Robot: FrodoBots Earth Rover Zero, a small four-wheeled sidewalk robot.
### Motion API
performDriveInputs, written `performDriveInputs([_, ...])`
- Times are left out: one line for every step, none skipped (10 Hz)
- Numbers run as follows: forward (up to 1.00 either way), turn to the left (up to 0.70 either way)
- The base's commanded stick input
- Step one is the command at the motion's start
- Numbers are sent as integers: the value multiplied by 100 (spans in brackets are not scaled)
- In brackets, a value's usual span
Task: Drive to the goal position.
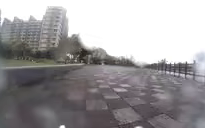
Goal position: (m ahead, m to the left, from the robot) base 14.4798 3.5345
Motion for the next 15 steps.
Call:
performDriveInputs([100,0])
performDriveInputs([100,0])
performDriveInputs([100,0])
performDriveInputs([100,0])
performDriveInputs([100,0])
performDriveInputs([100,0])
performDriveInputs([100,0])
performDriveInputs([100,0])
performDriveInputs([100,0])
performDriveInputs([100,0])
performDriveInputs([100,0])
performDriveInputs([100,0])
performDriveInputs([100,0])
performDriveInputs([100,0])
performDriveInputs([100,0])
